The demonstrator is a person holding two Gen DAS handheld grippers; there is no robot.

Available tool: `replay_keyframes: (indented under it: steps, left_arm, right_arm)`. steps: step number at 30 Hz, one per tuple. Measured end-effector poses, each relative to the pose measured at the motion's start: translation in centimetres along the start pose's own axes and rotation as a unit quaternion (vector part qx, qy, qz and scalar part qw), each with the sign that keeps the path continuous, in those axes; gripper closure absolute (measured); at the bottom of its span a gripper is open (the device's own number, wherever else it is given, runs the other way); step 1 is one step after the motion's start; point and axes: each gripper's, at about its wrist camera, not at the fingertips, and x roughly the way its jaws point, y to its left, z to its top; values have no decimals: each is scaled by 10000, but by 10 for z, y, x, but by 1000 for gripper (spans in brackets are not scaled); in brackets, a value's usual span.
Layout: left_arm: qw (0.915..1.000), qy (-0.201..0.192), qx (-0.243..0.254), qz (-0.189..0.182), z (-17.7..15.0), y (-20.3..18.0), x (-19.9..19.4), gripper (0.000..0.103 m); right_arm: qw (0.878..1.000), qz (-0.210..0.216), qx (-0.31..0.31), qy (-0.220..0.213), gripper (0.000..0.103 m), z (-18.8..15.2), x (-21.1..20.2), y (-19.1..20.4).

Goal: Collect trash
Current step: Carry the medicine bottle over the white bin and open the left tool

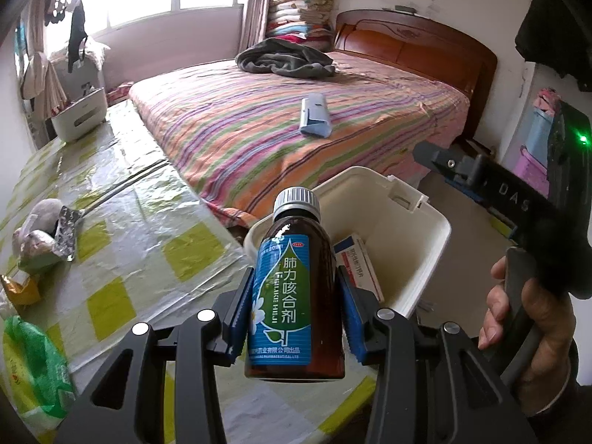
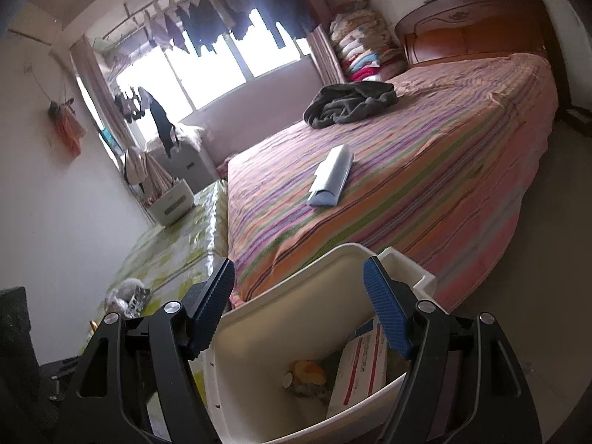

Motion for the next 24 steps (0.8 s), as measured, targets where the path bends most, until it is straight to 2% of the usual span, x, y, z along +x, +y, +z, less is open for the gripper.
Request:
replay_keyframes:
  steps: [6,12,16,17,18,20,24]
  left_arm:
    - [9998,73,122,-109,10,-14,10,61]
    - [9996,82,185,-175,18,-23,18,61]
    - [9995,85,251,-149,19,-27,23,60]
    - [9996,75,255,-135,18,-27,23,56]
    - [9996,64,249,-108,18,-27,23,42]
    - [9997,28,249,-32,18,-27,22,28]
    - [9993,-44,318,180,19,-23,15,26]
  right_arm:
    - [9999,4,123,-61,31,0,-1,-3]
    - [9985,10,381,-386,30,4,-14,-16]
    - [9985,-6,432,-323,30,2,-10,-18]
    - [9987,-12,426,-286,30,1,-9,-18]
    - [9988,-12,417,-254,30,-1,-7,-17]
    - [9990,-1,387,-222,30,-2,-4,-15]
    - [9991,6,365,-229,30,-2,-5,-14]
